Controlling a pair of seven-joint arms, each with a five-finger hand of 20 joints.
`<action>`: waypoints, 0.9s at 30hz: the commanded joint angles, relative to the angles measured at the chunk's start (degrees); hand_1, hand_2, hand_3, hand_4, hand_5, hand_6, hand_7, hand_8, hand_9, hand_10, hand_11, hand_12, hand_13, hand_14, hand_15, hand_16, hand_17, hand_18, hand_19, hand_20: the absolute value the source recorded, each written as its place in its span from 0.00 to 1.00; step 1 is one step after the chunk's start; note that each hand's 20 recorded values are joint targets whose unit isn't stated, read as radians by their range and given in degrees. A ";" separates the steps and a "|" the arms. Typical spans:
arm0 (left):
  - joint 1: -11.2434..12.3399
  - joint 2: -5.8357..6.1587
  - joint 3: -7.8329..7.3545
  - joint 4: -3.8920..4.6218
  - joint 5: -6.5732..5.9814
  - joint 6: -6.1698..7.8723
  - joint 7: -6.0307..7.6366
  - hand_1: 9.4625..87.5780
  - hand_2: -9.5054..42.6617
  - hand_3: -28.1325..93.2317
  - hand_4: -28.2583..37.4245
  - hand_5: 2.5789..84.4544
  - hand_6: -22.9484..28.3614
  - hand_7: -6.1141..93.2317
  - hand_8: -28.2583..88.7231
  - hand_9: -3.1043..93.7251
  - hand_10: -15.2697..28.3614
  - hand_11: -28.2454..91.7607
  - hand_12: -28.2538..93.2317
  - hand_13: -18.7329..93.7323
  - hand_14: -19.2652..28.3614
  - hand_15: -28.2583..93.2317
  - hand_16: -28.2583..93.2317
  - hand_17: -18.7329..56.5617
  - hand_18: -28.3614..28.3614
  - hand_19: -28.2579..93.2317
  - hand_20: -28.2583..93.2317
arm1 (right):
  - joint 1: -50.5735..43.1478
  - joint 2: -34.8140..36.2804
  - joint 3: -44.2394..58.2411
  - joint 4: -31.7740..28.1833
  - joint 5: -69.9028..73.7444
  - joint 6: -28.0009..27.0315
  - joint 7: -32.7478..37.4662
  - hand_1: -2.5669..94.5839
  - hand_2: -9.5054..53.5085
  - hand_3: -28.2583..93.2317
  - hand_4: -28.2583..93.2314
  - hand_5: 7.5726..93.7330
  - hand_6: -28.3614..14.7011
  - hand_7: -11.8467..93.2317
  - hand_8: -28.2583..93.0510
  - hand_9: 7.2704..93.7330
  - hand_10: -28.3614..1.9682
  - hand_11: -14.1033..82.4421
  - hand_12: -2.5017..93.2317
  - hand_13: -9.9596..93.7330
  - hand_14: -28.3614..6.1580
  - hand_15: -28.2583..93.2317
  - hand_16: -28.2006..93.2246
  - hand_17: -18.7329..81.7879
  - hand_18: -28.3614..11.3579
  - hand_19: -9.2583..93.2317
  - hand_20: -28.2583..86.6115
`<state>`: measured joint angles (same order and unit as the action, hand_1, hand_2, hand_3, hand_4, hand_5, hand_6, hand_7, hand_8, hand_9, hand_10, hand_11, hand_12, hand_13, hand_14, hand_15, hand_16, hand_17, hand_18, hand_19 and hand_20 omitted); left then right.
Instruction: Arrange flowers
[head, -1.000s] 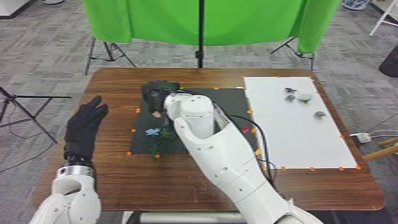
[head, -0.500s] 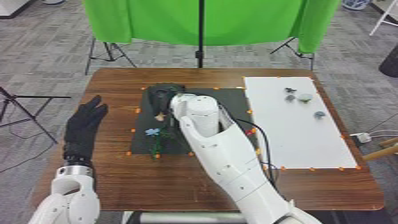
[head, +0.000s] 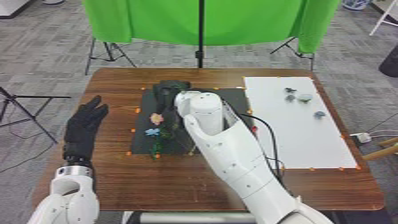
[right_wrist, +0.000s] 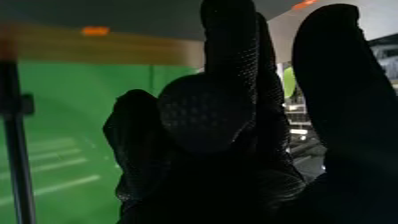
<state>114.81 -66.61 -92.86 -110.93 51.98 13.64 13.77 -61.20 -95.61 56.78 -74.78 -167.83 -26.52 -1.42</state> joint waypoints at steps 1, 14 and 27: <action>1.57 -0.37 -0.93 -0.51 0.02 -0.51 -0.19 0.14 0.16 0.77 0.04 0.50 0.53 0.15 0.20 0.47 0.66 0.35 0.33 0.44 0.73 0.30 0.25 0.30 0.68 0.24 0.36 | 3.38 22.94 -0.53 -21.05 22.53 7.56 13.87 0.49 0.00 0.69 0.10 0.71 0.70 0.30 0.26 0.91 0.60 0.39 0.26 0.97 0.76 0.69 0.51 0.80 0.42 1.00 0.71; 3.11 -0.88 -1.50 -1.08 0.09 0.02 -0.41 0.14 0.16 0.78 0.04 0.50 0.53 0.15 0.20 0.47 0.66 0.35 0.33 0.44 0.73 0.30 0.25 0.30 0.67 0.24 0.36 | -12.02 44.92 21.41 -29.34 26.49 -0.77 22.22 0.35 0.00 0.69 0.13 0.62 0.66 0.23 0.17 0.78 0.43 0.32 0.26 0.90 0.63 0.69 0.50 0.73 0.35 1.00 0.67; 2.26 -1.40 -0.47 -0.75 0.48 -0.35 -1.10 0.14 0.16 0.77 0.05 0.50 0.53 0.15 0.20 0.47 0.66 0.35 0.33 0.44 0.73 0.30 0.25 0.30 0.67 0.24 0.36 | -13.53 39.96 28.18 -13.78 18.75 -4.00 23.09 0.35 0.00 0.69 0.13 0.68 0.71 0.24 0.16 0.87 0.48 0.35 0.25 0.95 0.68 0.70 0.50 0.78 0.37 1.00 0.69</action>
<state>116.68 -67.01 -93.69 -111.96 52.15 13.41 13.59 -73.90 -52.35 82.90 -91.92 -149.16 -28.01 19.19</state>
